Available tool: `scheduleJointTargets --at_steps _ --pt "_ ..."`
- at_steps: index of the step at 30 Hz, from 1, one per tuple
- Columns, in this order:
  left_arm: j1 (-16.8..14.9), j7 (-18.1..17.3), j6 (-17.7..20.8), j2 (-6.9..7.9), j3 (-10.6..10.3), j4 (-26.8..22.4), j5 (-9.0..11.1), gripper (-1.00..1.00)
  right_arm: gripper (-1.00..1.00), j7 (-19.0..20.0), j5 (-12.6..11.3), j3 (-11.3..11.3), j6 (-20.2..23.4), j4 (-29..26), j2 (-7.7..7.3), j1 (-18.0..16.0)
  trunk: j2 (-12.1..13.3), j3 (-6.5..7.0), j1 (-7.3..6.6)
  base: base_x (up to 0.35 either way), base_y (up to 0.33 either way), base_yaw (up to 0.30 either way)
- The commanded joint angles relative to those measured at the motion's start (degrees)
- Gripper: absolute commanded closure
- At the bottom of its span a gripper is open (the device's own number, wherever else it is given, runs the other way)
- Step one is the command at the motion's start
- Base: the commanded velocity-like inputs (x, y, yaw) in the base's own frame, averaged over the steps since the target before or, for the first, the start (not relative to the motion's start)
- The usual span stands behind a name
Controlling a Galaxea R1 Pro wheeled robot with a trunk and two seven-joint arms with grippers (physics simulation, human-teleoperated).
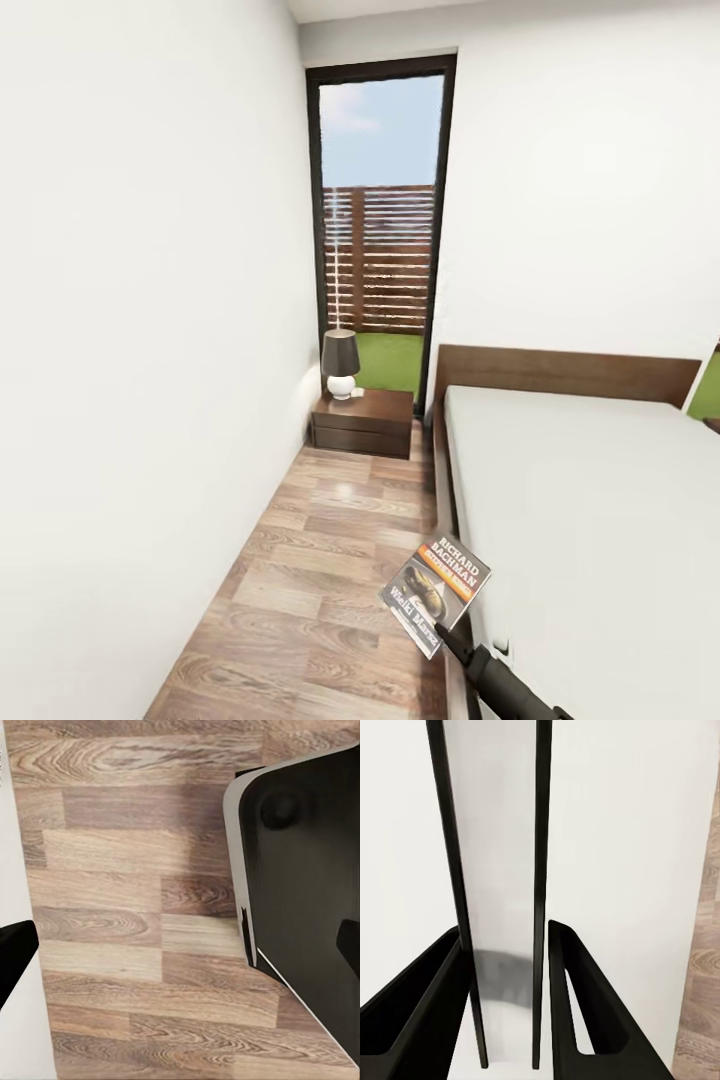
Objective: In the bedroom, move the book from the bed onto either nightstand, and place the two sandals side by side next to the bed.
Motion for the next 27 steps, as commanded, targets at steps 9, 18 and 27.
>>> scheduleJointTargets --at_steps 9,18,27 --pt "0.1 0.4 -0.1 0.02 -0.5 -0.2 0.3 -1.0 1.0 0.1 -0.5 0.1 0.6 0.0 0.02 0.0 0.0 0.0 0.02 0.066 0.075 0.119" --pt "0.1 0.4 -0.1 -0.01 -0.4 -0.2 0.3 -1.0 1.0 0.1 -0.5 0.0 0.6 0.0 0.03 0.0 0.0 0.0 0.02 0.014 0.016 0.037" --pt "0.1 0.5 -0.1 -0.02 -0.4 -0.2 0.2 -1.0 1.0 0.1 -0.5 0.0 0.6 0.0 0.03 0.0 0.0 0.0 0.02 0.003 0.003 0.008"
